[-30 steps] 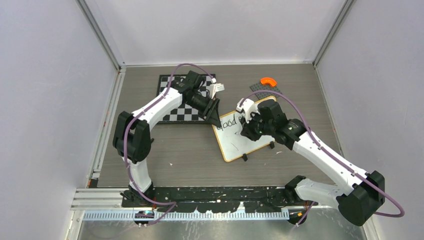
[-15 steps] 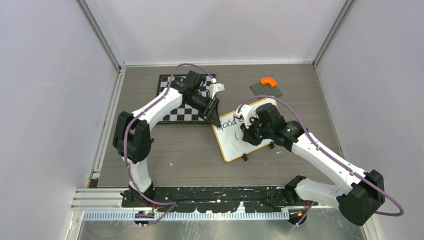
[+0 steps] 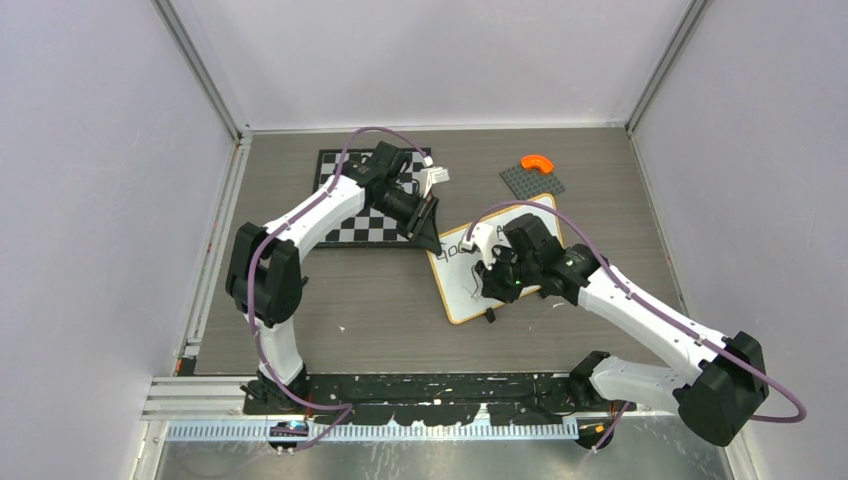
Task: Write a sentence on the whiteboard
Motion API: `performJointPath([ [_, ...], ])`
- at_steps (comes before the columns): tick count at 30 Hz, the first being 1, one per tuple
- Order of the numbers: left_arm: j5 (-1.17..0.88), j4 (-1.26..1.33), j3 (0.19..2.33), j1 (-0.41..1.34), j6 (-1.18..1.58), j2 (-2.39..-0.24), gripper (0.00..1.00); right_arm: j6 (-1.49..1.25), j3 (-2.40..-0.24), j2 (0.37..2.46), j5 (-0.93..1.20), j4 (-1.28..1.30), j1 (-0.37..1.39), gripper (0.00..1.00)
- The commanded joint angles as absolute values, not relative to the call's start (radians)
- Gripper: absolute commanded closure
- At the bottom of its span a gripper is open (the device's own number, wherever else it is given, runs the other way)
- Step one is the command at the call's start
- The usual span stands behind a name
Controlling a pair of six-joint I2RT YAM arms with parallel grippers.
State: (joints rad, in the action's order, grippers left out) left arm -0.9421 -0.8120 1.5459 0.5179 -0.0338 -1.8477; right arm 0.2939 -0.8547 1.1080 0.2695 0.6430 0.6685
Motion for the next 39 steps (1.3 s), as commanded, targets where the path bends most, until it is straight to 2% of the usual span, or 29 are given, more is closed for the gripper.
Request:
performJointPath([
  [1,-0.941,-0.805,1.547,0.522,-0.046,-1.833,0.77,0.281,-0.908,1.069,0.335,0.633,0.674,1.0],
  [12,-0.939,-0.807,1.549,0.524,-0.047,-1.83,0.77,0.247,-0.913,1.087,0.19,0.533,0.673,1.0],
  [23,-0.939,-0.808,1.546,0.526,-0.051,-1.826,0.77,0.265,-0.89,1.054,0.076,0.549,0.665,1.0],
  [39,-0.939,-0.814,1.548,0.53,-0.055,-1.823,0.78,0.272,-0.945,0.992,0.209,0.647,0.632,1.0],
])
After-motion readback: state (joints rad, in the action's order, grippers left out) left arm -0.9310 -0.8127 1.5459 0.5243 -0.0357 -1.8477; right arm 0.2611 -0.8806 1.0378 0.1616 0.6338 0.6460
